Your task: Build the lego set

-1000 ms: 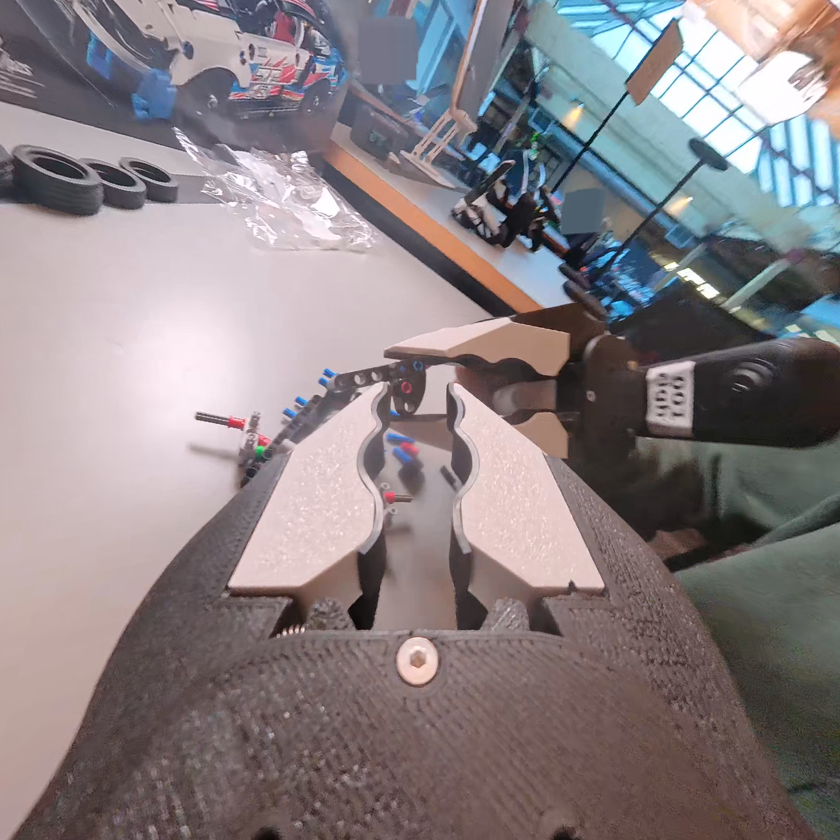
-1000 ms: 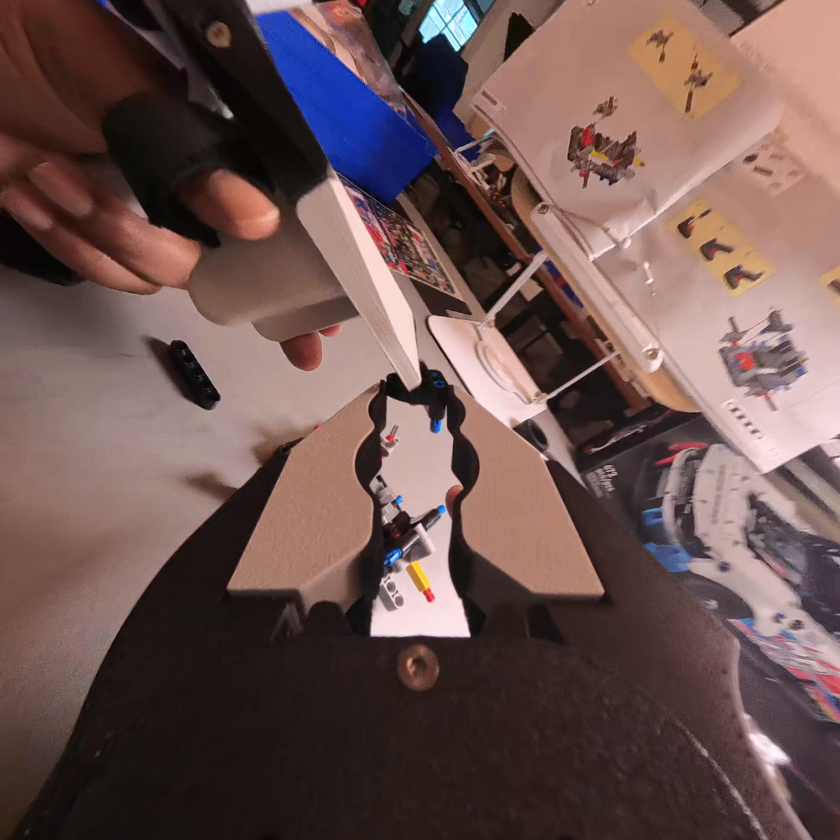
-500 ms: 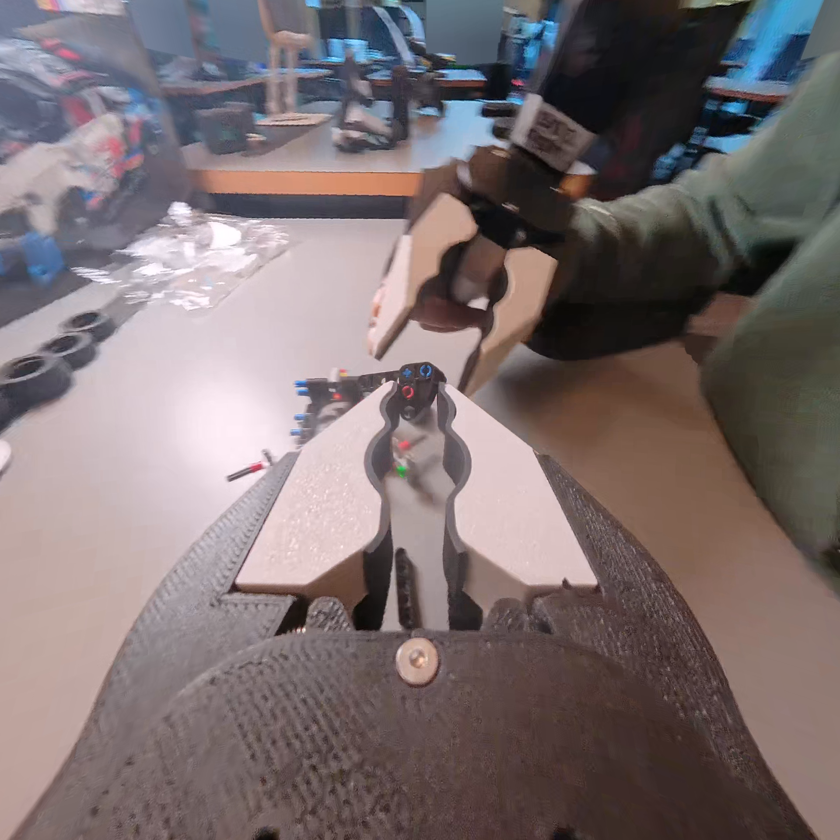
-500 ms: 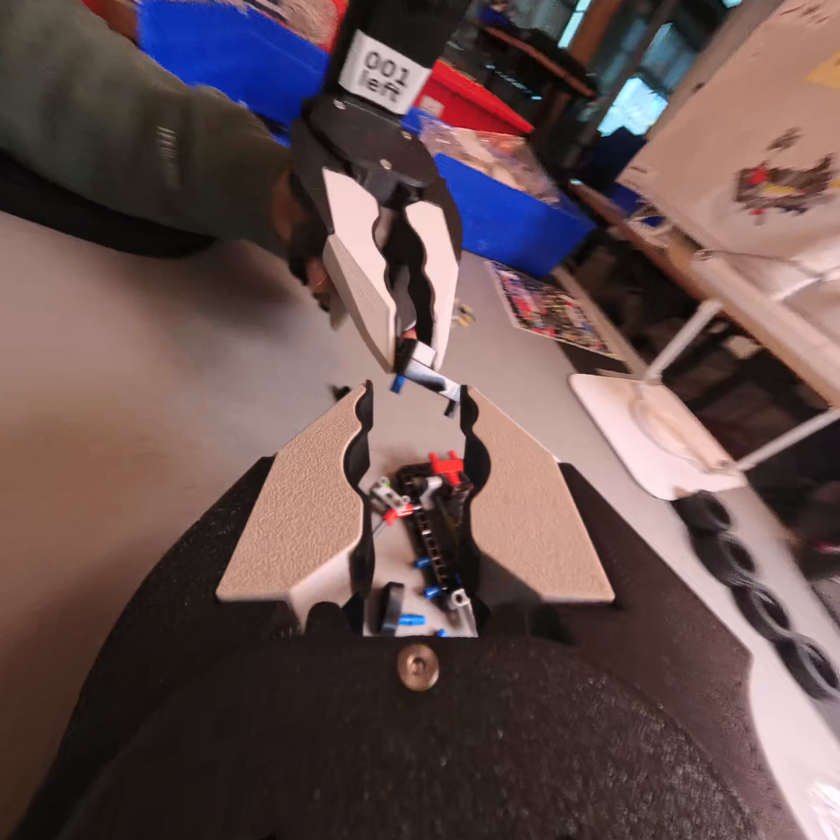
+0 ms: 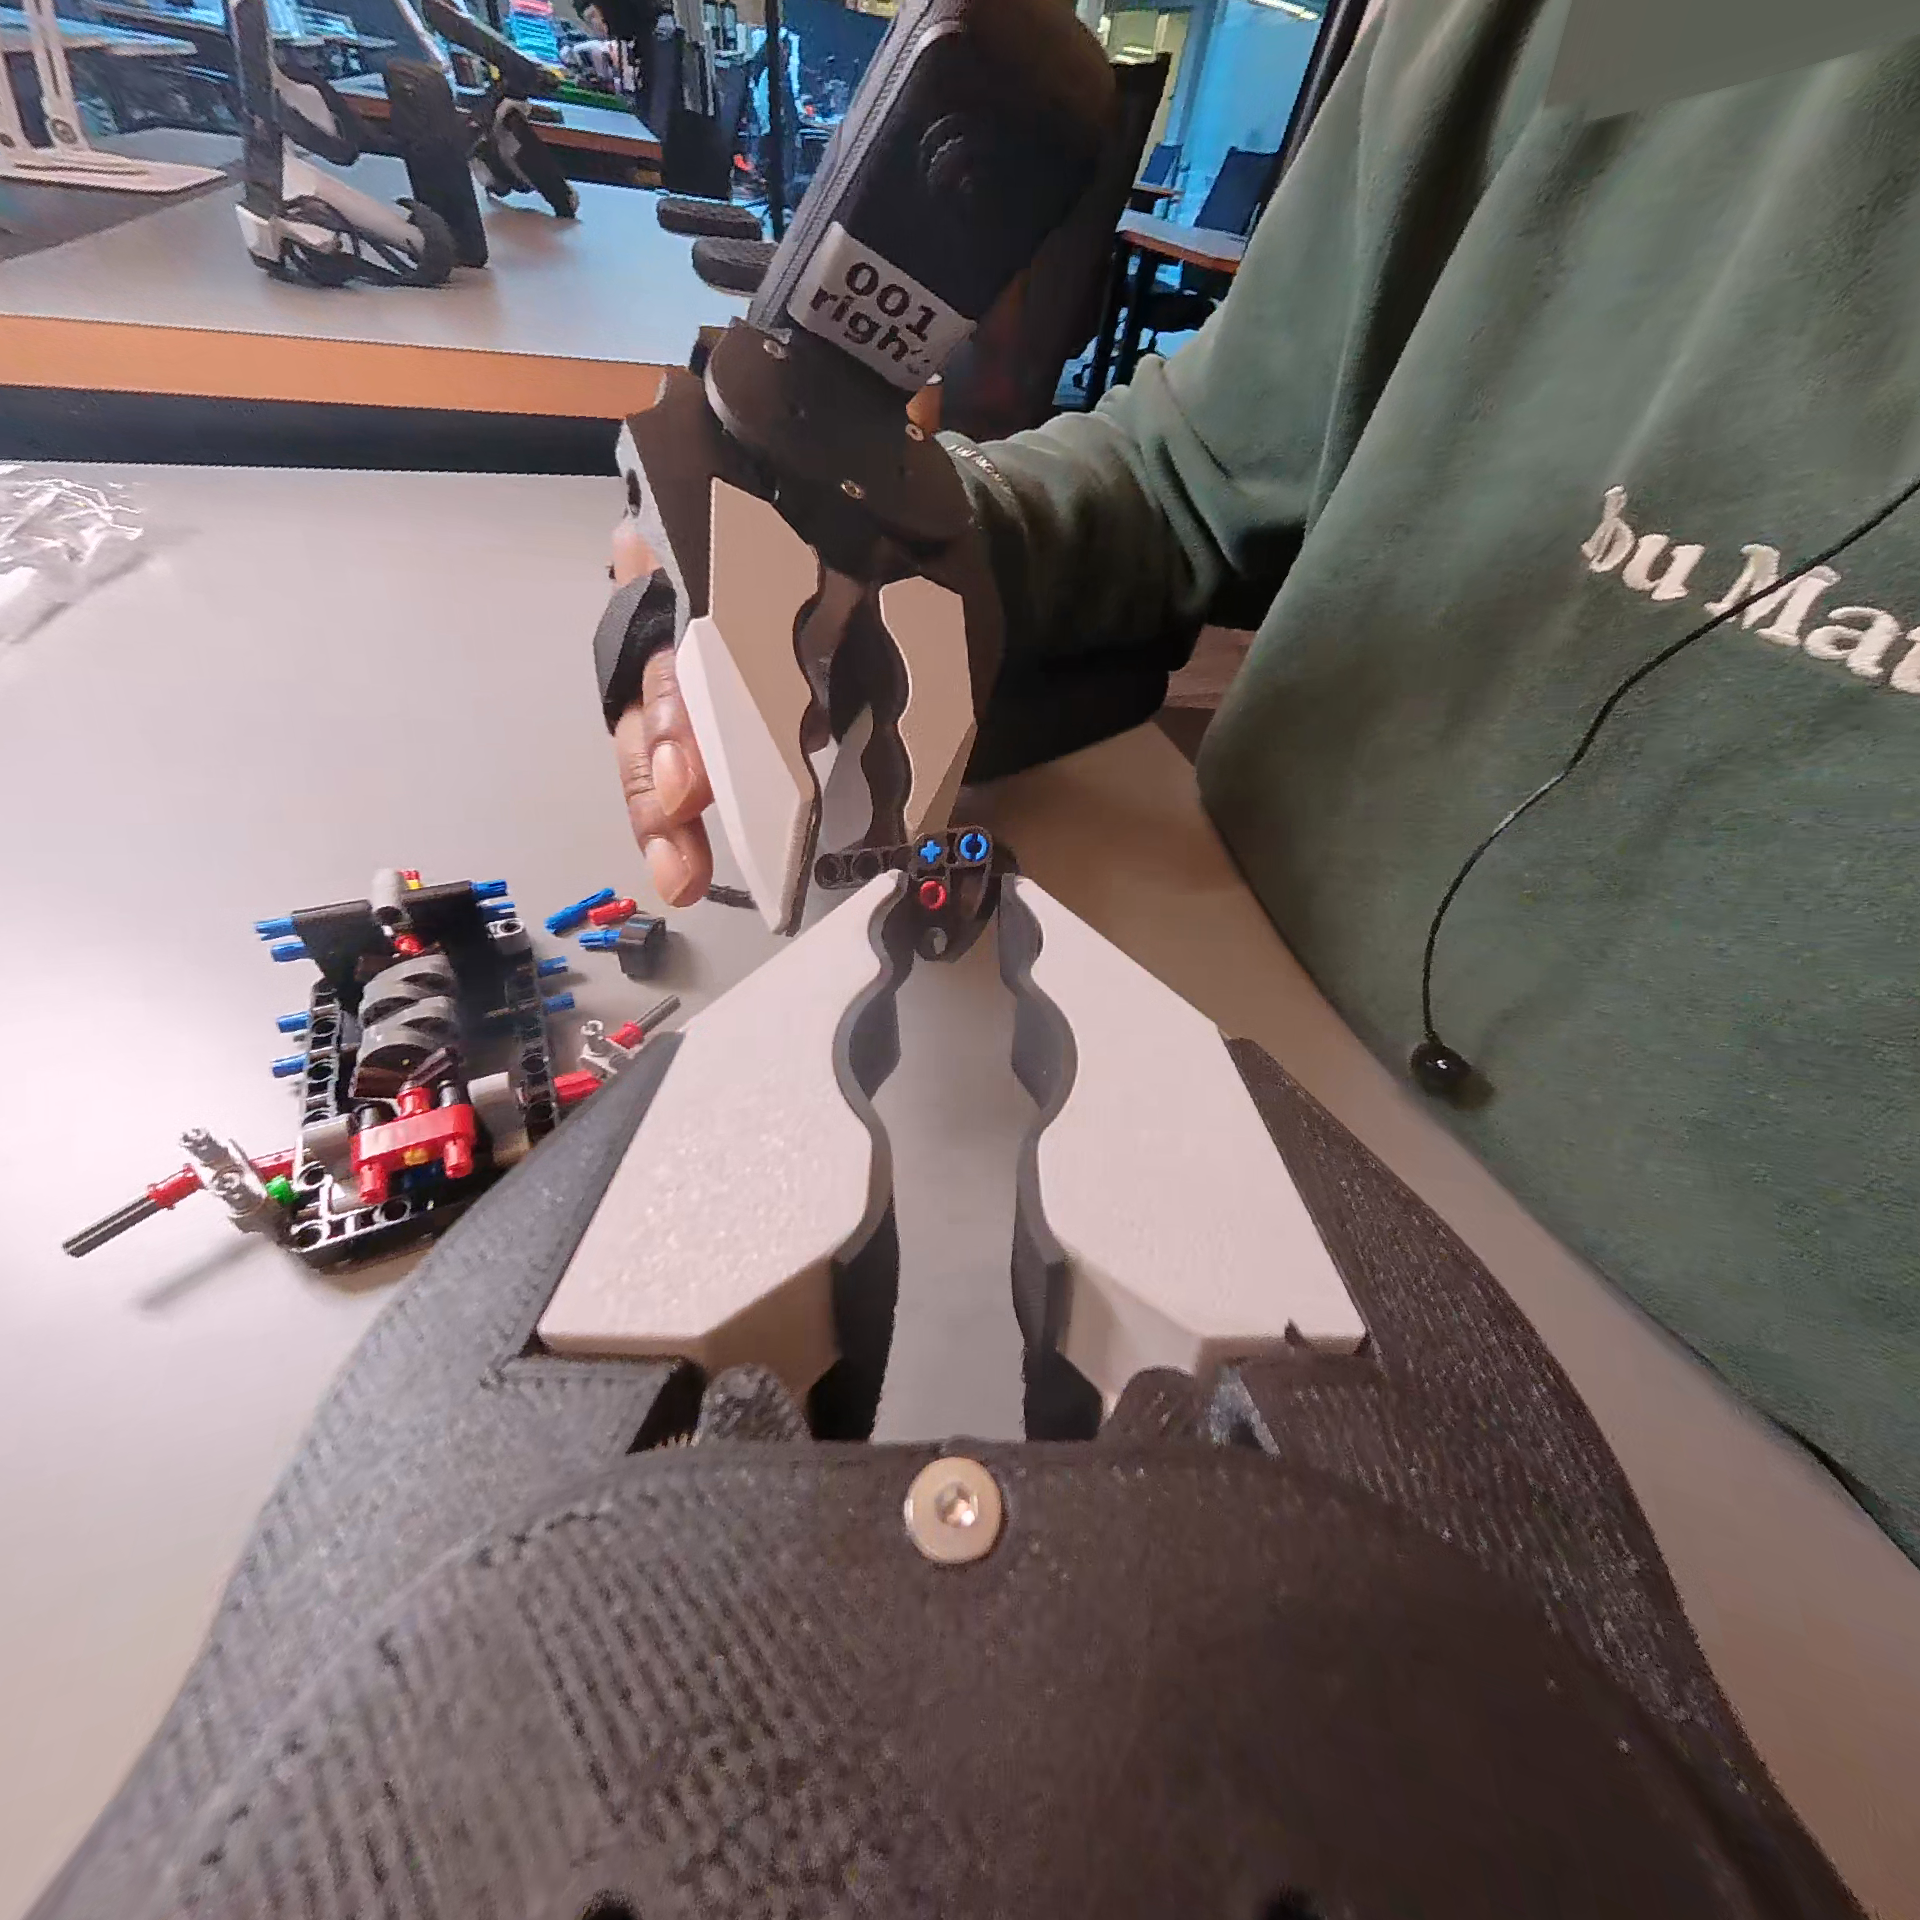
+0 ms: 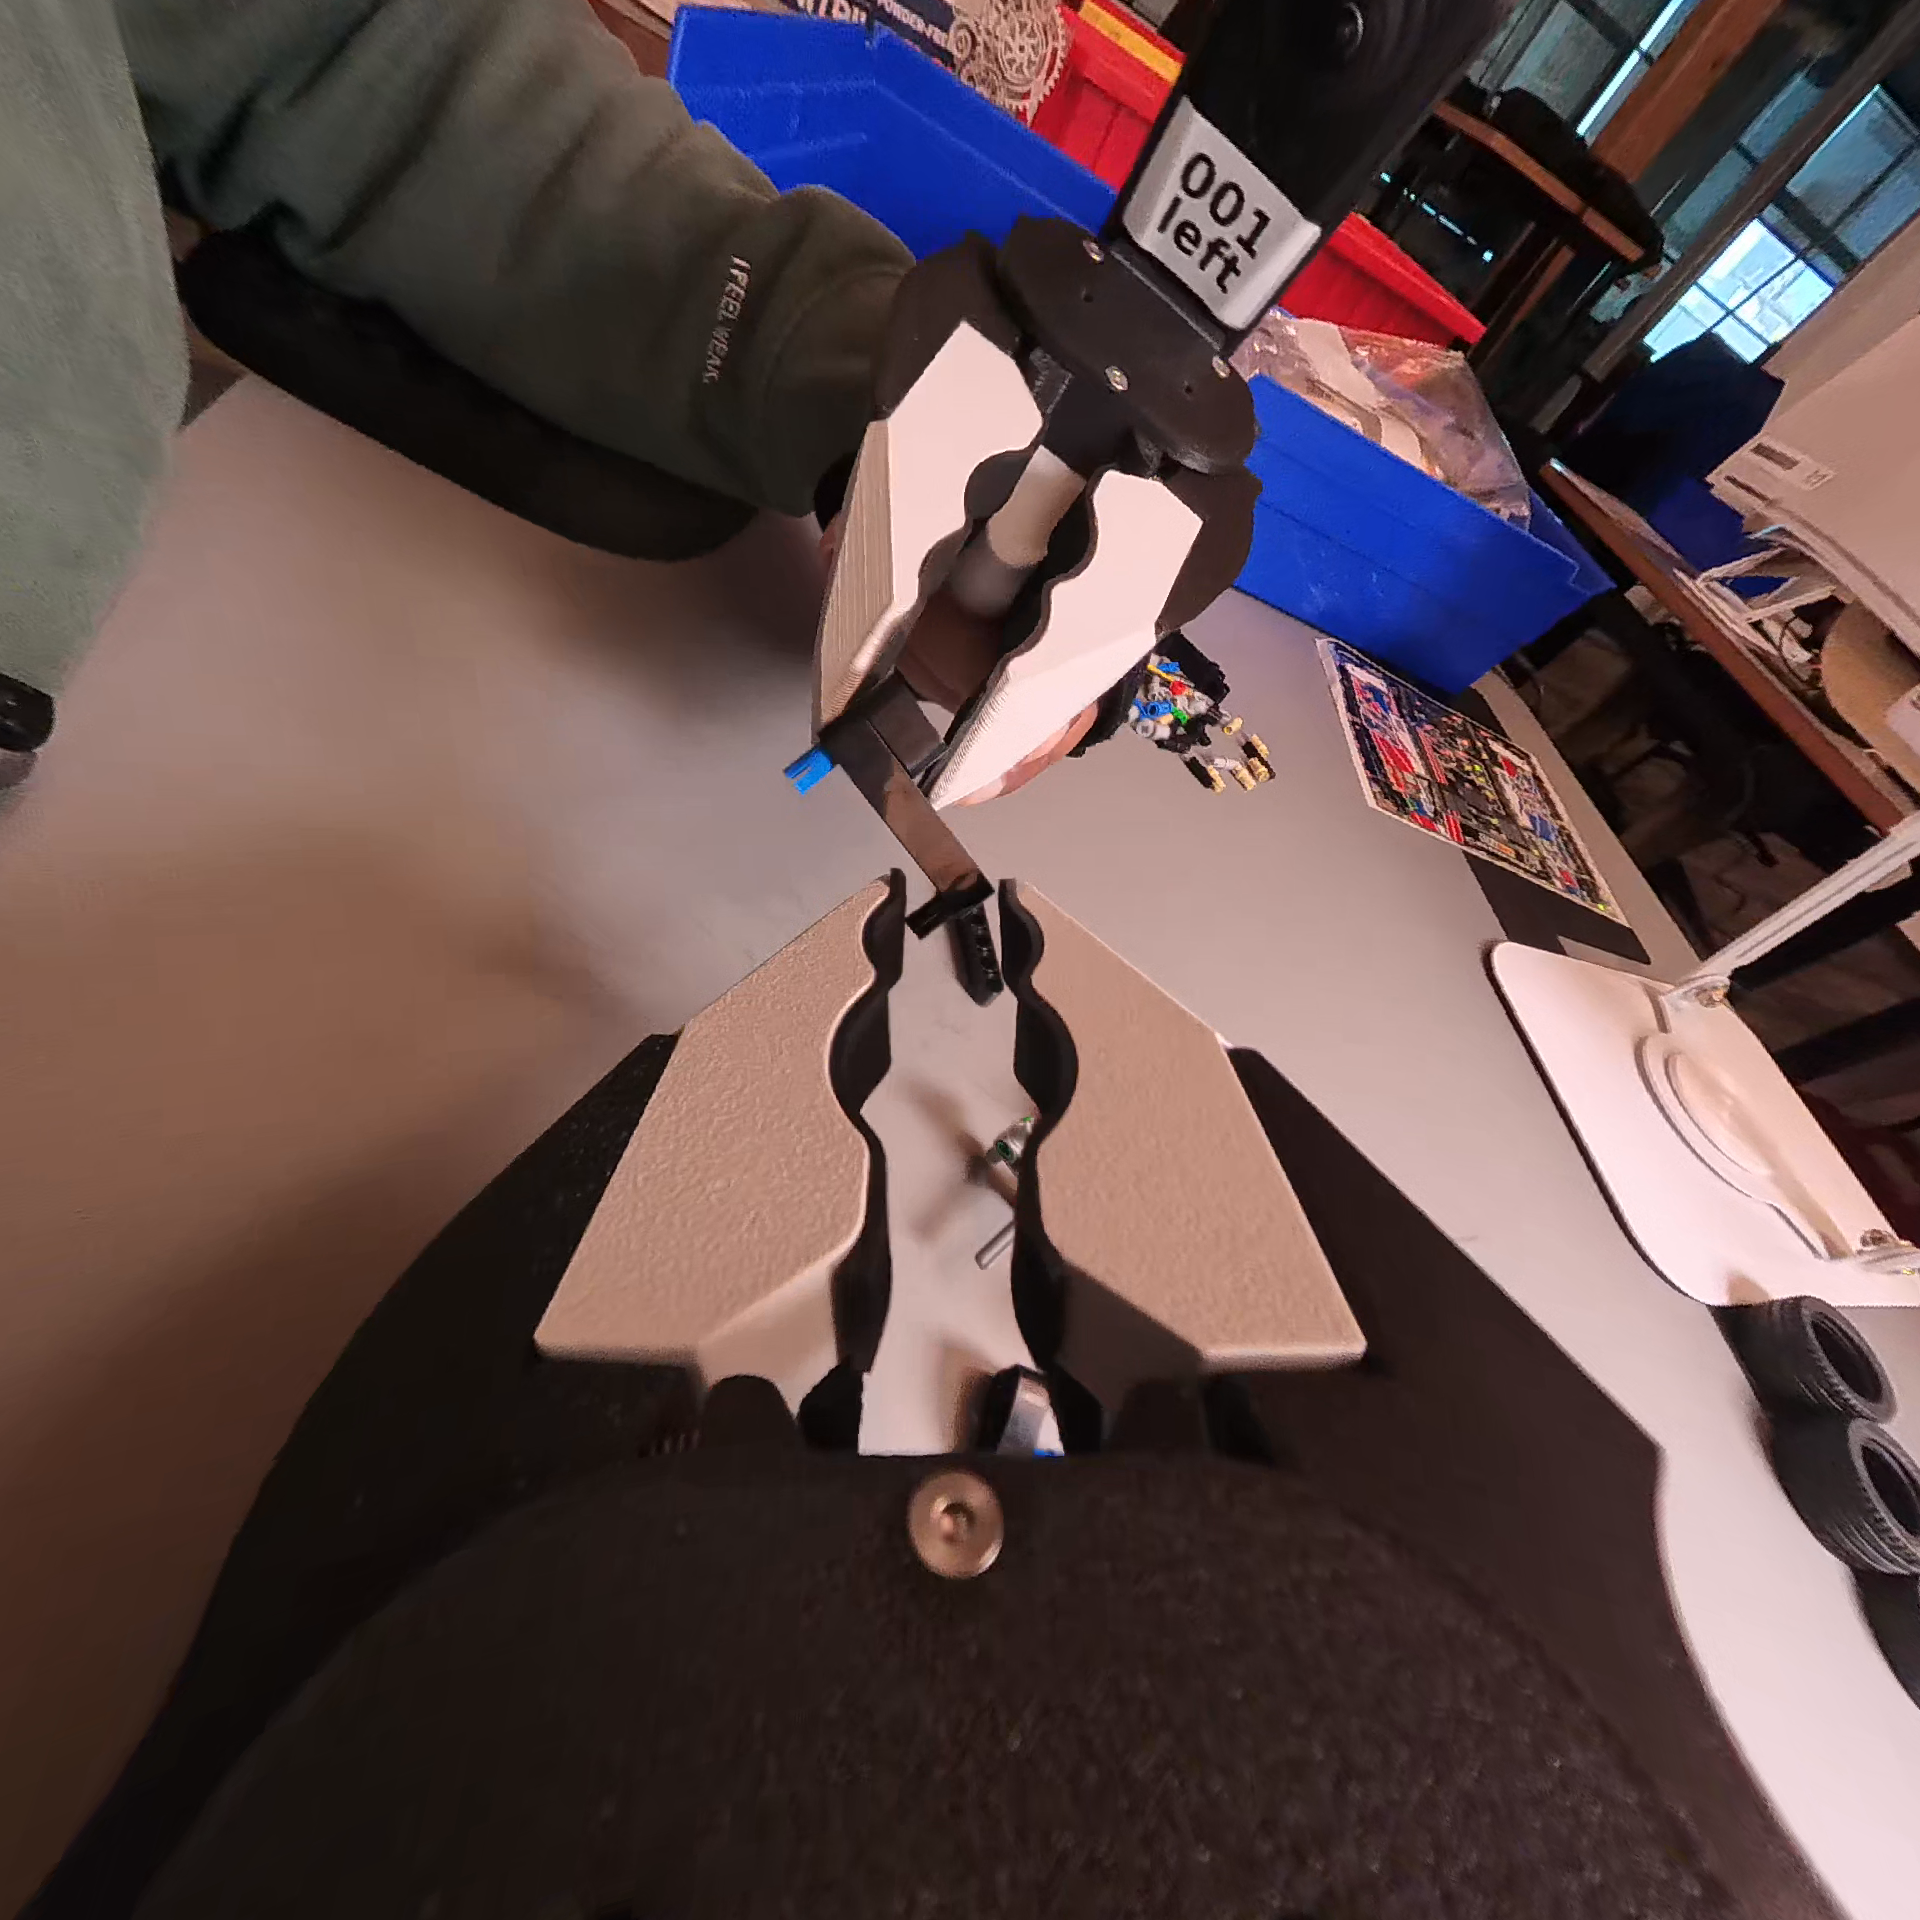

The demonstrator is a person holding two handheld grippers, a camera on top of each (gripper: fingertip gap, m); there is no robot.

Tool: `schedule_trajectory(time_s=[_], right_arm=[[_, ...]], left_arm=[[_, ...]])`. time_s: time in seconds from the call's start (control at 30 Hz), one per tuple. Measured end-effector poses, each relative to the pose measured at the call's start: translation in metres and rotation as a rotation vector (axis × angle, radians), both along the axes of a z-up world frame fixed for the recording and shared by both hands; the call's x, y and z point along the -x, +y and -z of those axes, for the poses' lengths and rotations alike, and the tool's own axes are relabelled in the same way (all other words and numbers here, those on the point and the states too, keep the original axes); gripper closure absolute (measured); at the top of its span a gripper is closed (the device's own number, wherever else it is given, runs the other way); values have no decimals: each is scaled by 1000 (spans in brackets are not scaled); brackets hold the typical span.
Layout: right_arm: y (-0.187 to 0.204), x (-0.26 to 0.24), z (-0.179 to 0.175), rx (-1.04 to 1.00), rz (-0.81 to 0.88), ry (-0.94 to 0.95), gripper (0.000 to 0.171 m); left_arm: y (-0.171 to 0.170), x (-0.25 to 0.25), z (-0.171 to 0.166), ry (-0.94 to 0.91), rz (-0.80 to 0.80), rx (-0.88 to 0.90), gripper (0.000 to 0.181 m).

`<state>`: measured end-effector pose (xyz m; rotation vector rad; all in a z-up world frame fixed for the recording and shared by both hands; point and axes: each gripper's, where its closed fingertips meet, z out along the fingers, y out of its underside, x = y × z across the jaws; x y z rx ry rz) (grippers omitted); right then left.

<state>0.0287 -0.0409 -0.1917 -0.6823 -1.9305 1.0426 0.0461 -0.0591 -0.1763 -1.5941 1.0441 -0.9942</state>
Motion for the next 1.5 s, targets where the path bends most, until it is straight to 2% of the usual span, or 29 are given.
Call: schedule_trajectory(time_s=[0.13,0.2,0.4,0.43,0.53,0.57,0.67,0.73,0.77,0.9,1.0,1.1,1.27,1.5], right_arm=[[-1,0,-2,-3,-3,13,158],[8,5,-5,-29,52,38,159],[71,20,-21,-282,405,200,166],[76,21,-21,-328,439,213,166],[77,24,-16,-370,465,219,166],[76,25,-13,-370,459,210,167],[79,25,-11,-371,466,202,167],[84,24,-13,-363,492,205,167],[87,24,-15,-365,512,212,167],[96,24,-21,-379,575,241,167],[93,26,-25,-388,595,273,169],[88,27,-27,-407,592,297,170],[84,28,-23,-371,563,271,168],[106,13,8,-141,478,-59,145]], left_arm=[[-2,1,-2,-24,14,15,167],[5,5,-2,-35,-26,18,167],[57,45,0,-114,-382,115,154],[62,47,-2,-157,-419,148,155],[74,50,-1,-226,-494,231,178],[75,48,0,-216,-488,223,181],[76,51,9,-142,-510,198,181],[77,55,8,-156,-531,193,181],[76,56,4,-183,-530,197,180],[77,50,-4,-282,-508,262,139],[80,35,-7,-323,-489,296,136],[87,31,-1,-287,-530,302,158],[85,37,-1,-236,-535,258,158],[94,85,21,78,-714,112,159]])
